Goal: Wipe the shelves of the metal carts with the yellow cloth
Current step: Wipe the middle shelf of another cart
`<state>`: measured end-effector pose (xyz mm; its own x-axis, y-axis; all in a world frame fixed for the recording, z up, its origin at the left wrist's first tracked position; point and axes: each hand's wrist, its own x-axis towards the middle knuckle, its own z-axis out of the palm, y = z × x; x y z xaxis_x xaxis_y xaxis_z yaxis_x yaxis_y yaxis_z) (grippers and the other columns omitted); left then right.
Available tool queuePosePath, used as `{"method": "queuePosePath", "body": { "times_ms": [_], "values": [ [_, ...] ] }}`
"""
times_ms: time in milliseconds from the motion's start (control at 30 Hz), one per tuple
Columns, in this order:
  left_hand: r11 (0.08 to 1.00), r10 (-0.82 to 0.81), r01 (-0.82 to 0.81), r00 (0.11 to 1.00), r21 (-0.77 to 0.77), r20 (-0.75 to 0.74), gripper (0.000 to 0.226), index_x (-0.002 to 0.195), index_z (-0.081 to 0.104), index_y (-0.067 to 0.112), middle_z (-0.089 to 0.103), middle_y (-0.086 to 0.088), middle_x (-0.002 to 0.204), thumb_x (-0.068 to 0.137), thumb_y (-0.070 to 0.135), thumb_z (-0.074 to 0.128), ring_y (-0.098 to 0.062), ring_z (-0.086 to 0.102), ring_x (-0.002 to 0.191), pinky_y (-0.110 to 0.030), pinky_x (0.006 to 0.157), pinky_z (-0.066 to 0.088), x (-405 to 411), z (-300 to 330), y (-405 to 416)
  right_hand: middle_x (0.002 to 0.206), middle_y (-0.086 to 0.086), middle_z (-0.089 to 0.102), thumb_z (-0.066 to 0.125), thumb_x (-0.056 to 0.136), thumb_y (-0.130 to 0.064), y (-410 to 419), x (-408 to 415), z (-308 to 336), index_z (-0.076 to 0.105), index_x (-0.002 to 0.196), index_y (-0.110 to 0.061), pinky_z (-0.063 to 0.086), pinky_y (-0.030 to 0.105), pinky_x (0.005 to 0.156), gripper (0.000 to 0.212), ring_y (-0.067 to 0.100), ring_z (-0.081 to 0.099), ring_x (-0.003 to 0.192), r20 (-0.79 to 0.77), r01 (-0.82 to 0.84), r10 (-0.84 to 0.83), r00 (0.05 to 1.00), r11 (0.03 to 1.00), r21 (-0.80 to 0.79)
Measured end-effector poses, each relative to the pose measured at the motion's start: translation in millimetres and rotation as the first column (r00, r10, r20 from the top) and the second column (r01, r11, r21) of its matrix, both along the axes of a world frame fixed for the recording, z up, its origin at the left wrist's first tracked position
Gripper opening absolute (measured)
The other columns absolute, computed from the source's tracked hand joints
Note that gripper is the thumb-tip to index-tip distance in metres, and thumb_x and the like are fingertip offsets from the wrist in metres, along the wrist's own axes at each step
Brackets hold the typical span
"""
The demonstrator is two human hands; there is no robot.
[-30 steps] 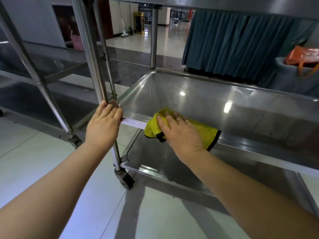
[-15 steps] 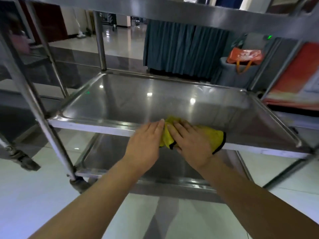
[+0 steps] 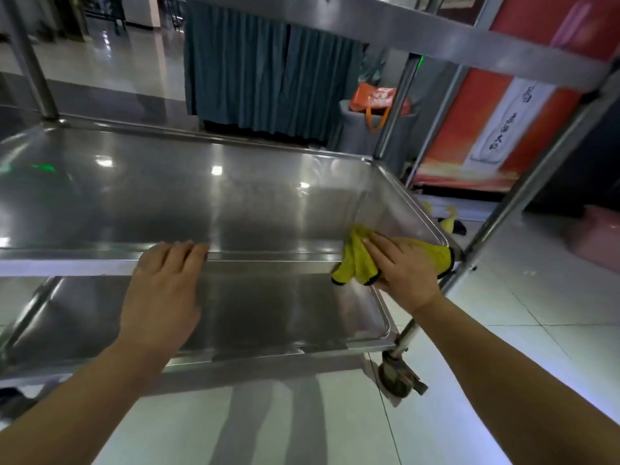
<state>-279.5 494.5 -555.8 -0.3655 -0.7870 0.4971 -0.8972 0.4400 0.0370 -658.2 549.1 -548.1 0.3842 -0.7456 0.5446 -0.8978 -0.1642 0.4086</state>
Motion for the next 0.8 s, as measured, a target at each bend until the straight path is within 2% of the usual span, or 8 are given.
{"method": "queuePosePath", "body": {
  "times_ms": [100, 200, 300, 400, 533, 667, 800],
  "values": [
    [0.999, -0.008, 0.006, 0.999, -0.039, -0.045, 0.070, 0.115, 0.062, -0.002, 0.062, -0.023, 0.111, 0.046, -0.014, 0.070, -0.042, 0.048, 0.100, -0.050, 0.092, 0.038, -2, -1, 0, 0.114, 0.018, 0.067, 0.059, 0.075, -0.044, 13, -38, 5, 0.046, 0.126, -0.011, 0.054, 0.040, 0.070, 0.062, 0.036, 0.067, 0.086, 0.044, 0.036, -0.035, 0.998, 0.999, -0.026],
    [0.996, -0.027, 0.021, 0.998, -0.090, -0.063, 0.060, 0.113, 0.063, -0.003, 0.063, -0.022, 0.108, 0.054, -0.010, 0.056, -0.038, 0.045, 0.101, -0.046, 0.093, 0.036, -5, -1, 0, 0.110, 0.018, 0.068, 0.059, 0.077, -0.046, 17, -45, 3, 0.051, 0.120, -0.012, 0.053, 0.042, 0.071, 0.055, 0.036, 0.067, 0.085, 0.114, 0.080, -0.071, 0.991, 0.994, -0.077],
    [0.998, -0.021, 0.017, 0.997, -0.063, -0.068, 0.063, 0.110, 0.064, -0.004, 0.063, -0.021, 0.107, 0.048, -0.006, 0.067, -0.039, 0.050, 0.100, -0.046, 0.096, 0.035, -8, -3, 0, 0.109, 0.015, 0.069, 0.071, 0.073, -0.044, 13, -32, -5, 0.058, 0.111, -0.011, 0.051, 0.041, 0.074, 0.052, 0.035, 0.067, 0.088, 0.204, 0.144, -0.116, 0.972, 0.981, -0.127],
    [1.000, -0.008, 0.007, 0.998, -0.016, -0.058, 0.072, 0.109, 0.064, -0.004, 0.063, -0.020, 0.105, 0.038, -0.005, 0.073, -0.039, 0.052, 0.098, -0.046, 0.097, 0.037, -10, -1, 1, 0.110, 0.013, 0.069, 0.080, 0.064, -0.046, 10, -17, -6, 0.065, 0.106, -0.009, 0.049, 0.042, 0.077, 0.058, 0.034, 0.067, 0.091, 0.214, 0.194, -0.165, 0.963, 0.973, -0.122],
    [1.000, -0.004, 0.007, 0.994, 0.025, -0.105, 0.068, 0.111, 0.063, -0.001, 0.063, -0.017, 0.107, 0.043, -0.006, 0.068, -0.040, 0.055, 0.100, -0.048, 0.096, 0.042, -9, 1, 3, 0.112, 0.015, 0.069, 0.094, 0.051, -0.033, 5, 18, -6, 0.069, 0.107, -0.006, 0.041, 0.041, 0.085, 0.067, 0.036, 0.067, 0.098, 0.228, 0.221, -0.191, 0.955, 0.969, -0.112],
    [0.994, -0.038, 0.048, 0.994, 0.102, -0.098, 0.072, 0.110, 0.065, 0.000, 0.065, -0.016, 0.108, 0.038, -0.001, 0.071, -0.037, 0.059, 0.098, -0.046, 0.092, 0.048, -5, 10, 3, 0.112, 0.017, 0.068, 0.096, 0.043, -0.028, -7, 73, -3, 0.064, 0.112, -0.007, 0.037, 0.040, 0.090, 0.079, 0.036, 0.067, 0.100, 0.231, 0.193, -0.169, 0.958, 0.978, -0.082],
    [0.987, -0.087, 0.106, 0.984, 0.122, -0.153, 0.080, 0.121, 0.061, 0.002, 0.066, -0.012, 0.109, 0.041, -0.004, 0.069, -0.032, 0.060, 0.099, -0.041, 0.094, 0.049, 4, 18, 6, 0.114, 0.015, 0.068, 0.094, 0.043, -0.028, -24, 138, -2, 0.067, 0.112, -0.007, 0.051, 0.041, 0.088, 0.077, 0.035, 0.066, 0.102, 0.218, 0.132, -0.120, 0.969, 0.990, -0.042]
  ]
}}
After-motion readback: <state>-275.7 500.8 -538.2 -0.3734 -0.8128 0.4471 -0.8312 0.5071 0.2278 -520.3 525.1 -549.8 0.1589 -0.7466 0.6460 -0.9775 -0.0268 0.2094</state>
